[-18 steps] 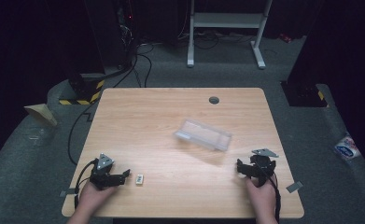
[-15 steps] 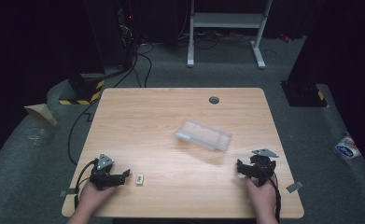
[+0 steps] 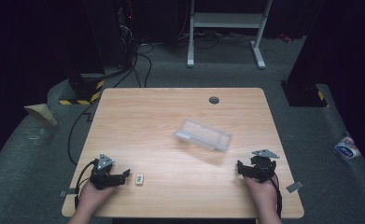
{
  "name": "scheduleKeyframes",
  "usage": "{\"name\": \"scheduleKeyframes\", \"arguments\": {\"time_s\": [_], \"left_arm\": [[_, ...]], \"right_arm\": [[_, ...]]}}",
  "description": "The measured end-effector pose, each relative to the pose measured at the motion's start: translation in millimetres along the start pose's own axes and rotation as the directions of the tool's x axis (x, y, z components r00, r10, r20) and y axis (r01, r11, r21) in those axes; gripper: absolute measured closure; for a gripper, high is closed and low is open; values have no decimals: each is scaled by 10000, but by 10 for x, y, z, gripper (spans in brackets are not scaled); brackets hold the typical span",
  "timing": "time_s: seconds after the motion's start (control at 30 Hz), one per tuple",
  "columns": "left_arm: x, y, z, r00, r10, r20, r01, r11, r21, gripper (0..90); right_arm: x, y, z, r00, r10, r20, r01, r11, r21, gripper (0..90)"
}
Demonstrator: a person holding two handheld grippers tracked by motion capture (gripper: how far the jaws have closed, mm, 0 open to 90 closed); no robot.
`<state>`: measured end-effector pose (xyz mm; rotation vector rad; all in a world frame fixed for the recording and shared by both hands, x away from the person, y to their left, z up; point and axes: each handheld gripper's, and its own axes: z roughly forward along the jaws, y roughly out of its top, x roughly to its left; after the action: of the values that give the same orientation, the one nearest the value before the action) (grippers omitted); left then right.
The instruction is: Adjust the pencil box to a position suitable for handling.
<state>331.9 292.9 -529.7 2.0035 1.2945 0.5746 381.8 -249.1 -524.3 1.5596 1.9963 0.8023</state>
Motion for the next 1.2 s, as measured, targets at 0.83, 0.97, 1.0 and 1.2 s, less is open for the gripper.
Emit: {"name": "scheduleKeyframes", "arguments": {"time_s": [0.83, 0.97, 1.0, 1.2], "left_arm": [[10, -11, -14, 10000, 30, 37, -30, 10000, 52, 146], [11, -12, -15, 10000, 32, 35, -32, 10000, 50, 147], [11, -12, -15, 10000, 37, 28, -37, 10000, 50, 147], [12, -12, -15, 10000, 26, 47, -27, 10000, 49, 149]], "right_arm": [[95, 347, 2, 9960, -181, -872, 113, 9968, -785, 438], [135, 499, 48, 9956, -305, -884, 218, 9949, -985, 463], [143, 538, 61, 9958, -291, -868, 204, 9948, -997, 468], [190, 792, 201, 9946, -332, -982, 224, 9938, -1089, 503]]}}
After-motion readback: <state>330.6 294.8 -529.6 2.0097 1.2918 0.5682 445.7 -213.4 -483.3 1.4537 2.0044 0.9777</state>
